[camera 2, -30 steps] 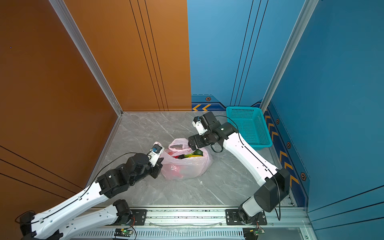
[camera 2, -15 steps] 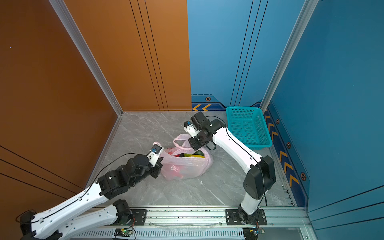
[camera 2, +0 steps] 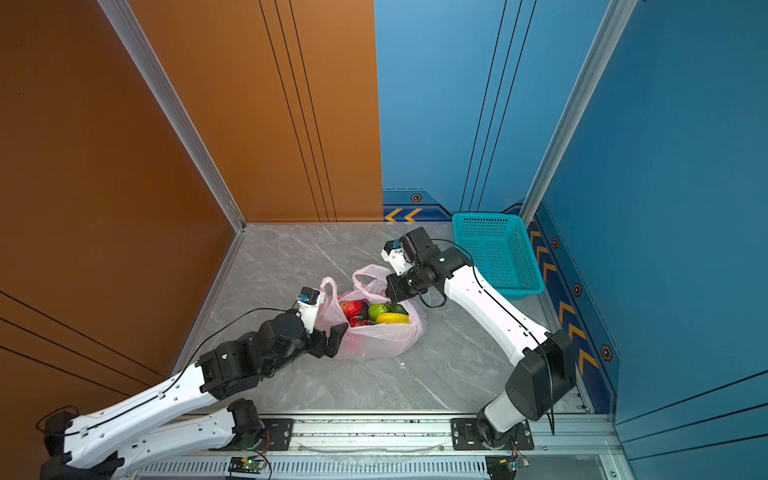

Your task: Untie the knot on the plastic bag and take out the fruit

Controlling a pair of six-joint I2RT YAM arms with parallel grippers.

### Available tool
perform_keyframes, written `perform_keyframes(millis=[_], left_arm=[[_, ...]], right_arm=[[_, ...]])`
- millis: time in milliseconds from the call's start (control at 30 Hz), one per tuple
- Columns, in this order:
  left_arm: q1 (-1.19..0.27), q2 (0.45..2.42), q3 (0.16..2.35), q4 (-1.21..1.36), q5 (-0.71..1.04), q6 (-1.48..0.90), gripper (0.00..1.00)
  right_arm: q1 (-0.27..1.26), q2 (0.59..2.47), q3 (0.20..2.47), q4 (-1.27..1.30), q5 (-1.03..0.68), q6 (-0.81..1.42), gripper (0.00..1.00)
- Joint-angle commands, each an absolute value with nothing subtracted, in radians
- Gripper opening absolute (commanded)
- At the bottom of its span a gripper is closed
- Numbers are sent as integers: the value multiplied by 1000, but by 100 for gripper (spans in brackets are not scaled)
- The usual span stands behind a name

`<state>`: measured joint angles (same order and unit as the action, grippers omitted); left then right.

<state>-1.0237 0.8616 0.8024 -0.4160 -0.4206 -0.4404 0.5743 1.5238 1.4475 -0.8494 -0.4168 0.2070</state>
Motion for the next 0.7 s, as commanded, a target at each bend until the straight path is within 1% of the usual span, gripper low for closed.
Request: perform_keyframes(millis=[0,200,300,367,400,433,533,667], left_arm=[[-1070,918,884,-388,-517,-521,98],[-1122,1009,937,-361,-574,-575,98],[-1125,1047,947,-434,-661,-661,100],[-1126,1068,969,-531,-715,-726,93],[-1129,1076,985,-582,-758,-749,88],[-1132,1083,1004,-644,-786,-783,79],[-1133,1086,1039,-777,-826,-831,57],[-1131,1043,1053,-815,-845,-818,29]], right_arm=[[585,1461,1371,-790,-456,320,0],[604,1357,1236,-707,-458,423,0],[609,1323,1204,-698,-447,440,0],[608,1296,1183,-695,-433,452,0],[608,1278,1171,-695,-423,458,0],[606,1259,1156,-696,-409,468,0],[597,1197,1103,-692,-384,504,0],[591,1128,1030,-702,-392,547,0]])
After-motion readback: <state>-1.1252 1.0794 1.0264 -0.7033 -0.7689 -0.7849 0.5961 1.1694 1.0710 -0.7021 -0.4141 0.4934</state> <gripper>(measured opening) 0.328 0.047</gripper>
